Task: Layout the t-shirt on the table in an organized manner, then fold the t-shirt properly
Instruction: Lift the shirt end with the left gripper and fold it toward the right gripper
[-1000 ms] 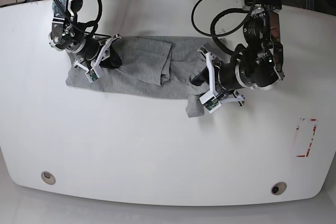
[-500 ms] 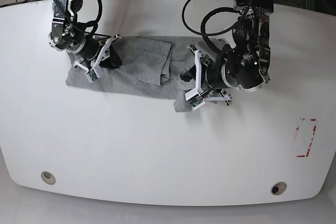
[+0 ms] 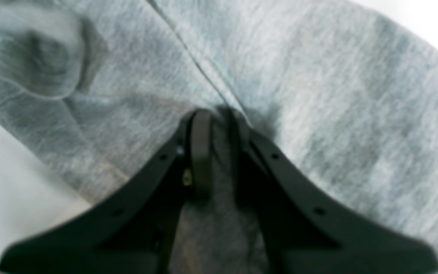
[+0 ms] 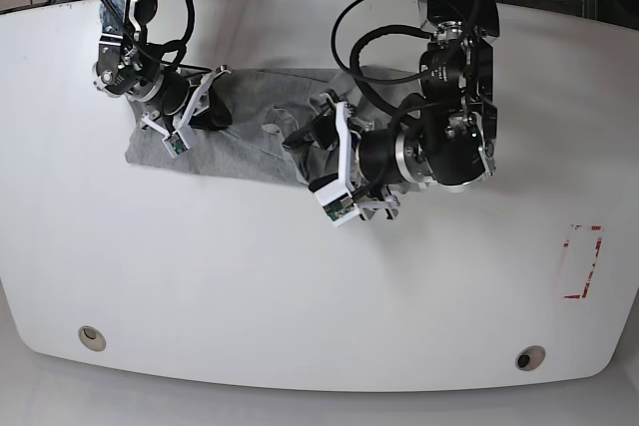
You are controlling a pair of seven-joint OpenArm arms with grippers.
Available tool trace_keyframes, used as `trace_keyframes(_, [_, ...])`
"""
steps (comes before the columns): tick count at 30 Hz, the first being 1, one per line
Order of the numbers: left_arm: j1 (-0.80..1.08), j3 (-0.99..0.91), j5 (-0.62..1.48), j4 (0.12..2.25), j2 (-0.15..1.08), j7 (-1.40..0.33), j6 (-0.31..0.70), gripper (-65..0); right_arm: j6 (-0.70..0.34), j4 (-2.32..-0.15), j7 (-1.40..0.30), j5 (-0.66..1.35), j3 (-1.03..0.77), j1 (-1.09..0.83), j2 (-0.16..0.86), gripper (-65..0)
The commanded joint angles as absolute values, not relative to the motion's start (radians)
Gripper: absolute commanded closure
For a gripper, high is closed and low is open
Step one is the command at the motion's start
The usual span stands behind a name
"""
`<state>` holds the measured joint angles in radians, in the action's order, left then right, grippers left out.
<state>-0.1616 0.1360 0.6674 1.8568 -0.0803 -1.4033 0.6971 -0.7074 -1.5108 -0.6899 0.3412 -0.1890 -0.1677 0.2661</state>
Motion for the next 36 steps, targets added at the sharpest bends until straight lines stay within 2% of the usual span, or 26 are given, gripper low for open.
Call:
trace_keyframes(1, [-0.176,0.093,0.682,1.873,-0.053,-1.396,0.698,-39.3,-0.698,-1.504,-0.780,0.282,-0.186,-0.179,0.277,-8.7])
trace_keyframes(10, [-0.170,0.065,0.613,1.863,0.088,-1.394,0.698,-39.2,-0.698,-1.504,-0.780,0.282,-0.186,-0.179,0.275,-8.7])
trace_keyframes(17, [-0.171,0.120,0.521,1.797,0.125,-1.345,0.698,-39.2,-0.698,-1.504,-0.780,0.282,-0.186,-0.179,0.275,-8.7])
trace_keyframes(22, [-0.213,0.197,0.512,1.761,0.117,-1.305,0.698,-39.7,-0.698,-1.504,-0.780,0.282,-0.186,-0.179,0.272,-8.7])
trace_keyframes(26, [-0.254,0.268,0.506,1.675,0.045,-1.282,0.698,-39.7,-0.698,-1.504,-0.780,0.277,-0.186,-0.179,0.254,-8.7])
trace_keyframes(36, [-0.318,0.274,0.475,1.460,-0.056,-1.221,0.698,-39.7,-0.698,-1.504,-0.780,0.277,-0.186,-0.180,0.248,-8.7])
